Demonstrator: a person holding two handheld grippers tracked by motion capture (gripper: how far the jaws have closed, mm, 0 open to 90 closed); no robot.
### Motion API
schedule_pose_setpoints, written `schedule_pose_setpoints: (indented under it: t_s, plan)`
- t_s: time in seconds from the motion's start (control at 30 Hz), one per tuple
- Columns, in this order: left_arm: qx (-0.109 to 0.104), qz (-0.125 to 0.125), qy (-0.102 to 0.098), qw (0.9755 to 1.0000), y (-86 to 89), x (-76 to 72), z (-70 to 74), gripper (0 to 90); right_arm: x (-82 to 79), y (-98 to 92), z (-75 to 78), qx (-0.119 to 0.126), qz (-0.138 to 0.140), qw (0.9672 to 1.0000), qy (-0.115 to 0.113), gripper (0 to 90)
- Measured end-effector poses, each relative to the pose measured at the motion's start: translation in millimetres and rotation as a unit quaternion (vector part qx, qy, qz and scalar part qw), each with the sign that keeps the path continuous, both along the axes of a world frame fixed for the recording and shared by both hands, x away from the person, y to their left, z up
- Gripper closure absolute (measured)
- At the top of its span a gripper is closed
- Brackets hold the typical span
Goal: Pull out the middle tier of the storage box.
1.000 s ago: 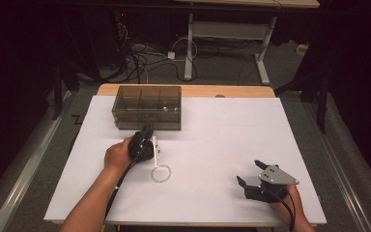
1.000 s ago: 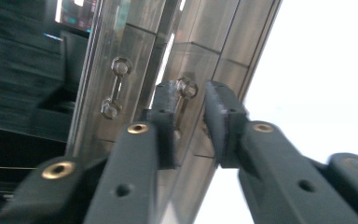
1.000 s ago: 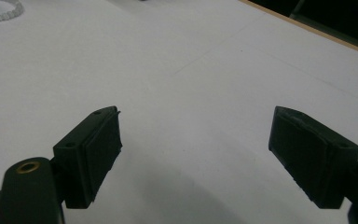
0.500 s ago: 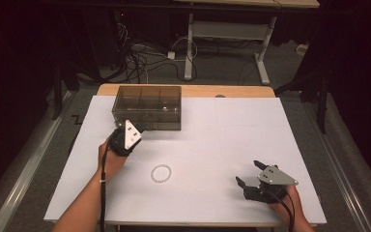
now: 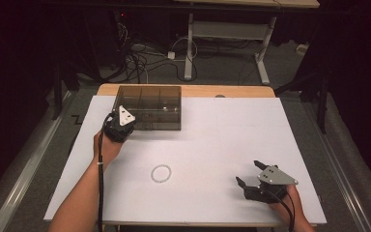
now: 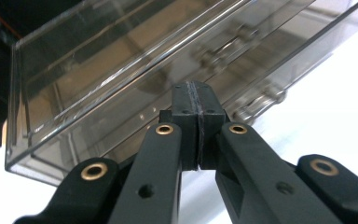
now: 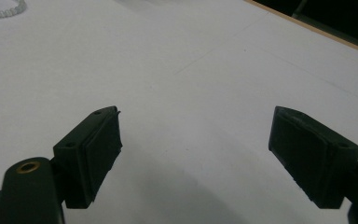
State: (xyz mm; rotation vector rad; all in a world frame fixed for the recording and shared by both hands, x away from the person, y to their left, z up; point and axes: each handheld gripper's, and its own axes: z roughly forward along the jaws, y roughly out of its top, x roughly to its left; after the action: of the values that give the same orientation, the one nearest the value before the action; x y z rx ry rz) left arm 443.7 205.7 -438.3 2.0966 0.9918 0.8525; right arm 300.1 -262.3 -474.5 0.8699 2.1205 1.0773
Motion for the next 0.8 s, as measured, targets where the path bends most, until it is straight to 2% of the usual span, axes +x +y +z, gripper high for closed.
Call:
schedule_pose_setpoints:
  t_s: [0.1, 0.17, 0.23, 0.3, 0.53, 0.67, 0.7, 0.8]
  plan:
    - [-0.006, 0.006, 0.012, 0.9999, 4.3, 3.3, 1.1, 86.7, 0.4, -0.4, -0.1, 0.000, -0.001, 1.0000, 0.000, 17.7]
    - [-0.002, 0.010, 0.022, 0.9997, 6.5, 5.6, 2.3, 86.7, 0.5, -0.3, -0.2, 0.000, 0.000, 1.0000, 0.001, 17.7]
    - [-0.005, 0.011, 0.041, 0.9991, 8.7, 9.0, 1.7, 86.8, 0.7, 0.3, -0.6, -0.002, 0.002, 1.0000, 0.000, 17.7]
    - [0.007, 0.009, 0.056, 0.9984, 9.5, 11.3, 0.4, 86.7, 0.3, 1.0, -0.6, -0.004, 0.003, 1.0000, 0.002, 17.7]
    - [0.008, 0.012, 0.066, 0.9977, 11.9, 13.5, -2.8, 86.6, 0.2, 0.5, 0.1, -0.004, 0.003, 1.0000, 0.000, 17.9]
    - [0.012, 0.017, 0.082, 0.9964, 16.0, 17.0, -8.6, 86.4, -0.4, 0.8, 0.3, -0.004, 0.005, 1.0000, 0.000, 17.9]
    - [0.005, 0.017, 0.084, 0.9963, 17.5, 17.2, -8.8, 86.1, -0.3, 0.7, 0.6, -0.004, 0.006, 1.0000, -0.002, 17.9]
    - [0.003, 0.016, 0.086, 0.9962, 19.2, 17.0, -9.5, 86.1, -0.7, 0.7, 1.1, -0.005, 0.005, 1.0000, -0.003, 18.0]
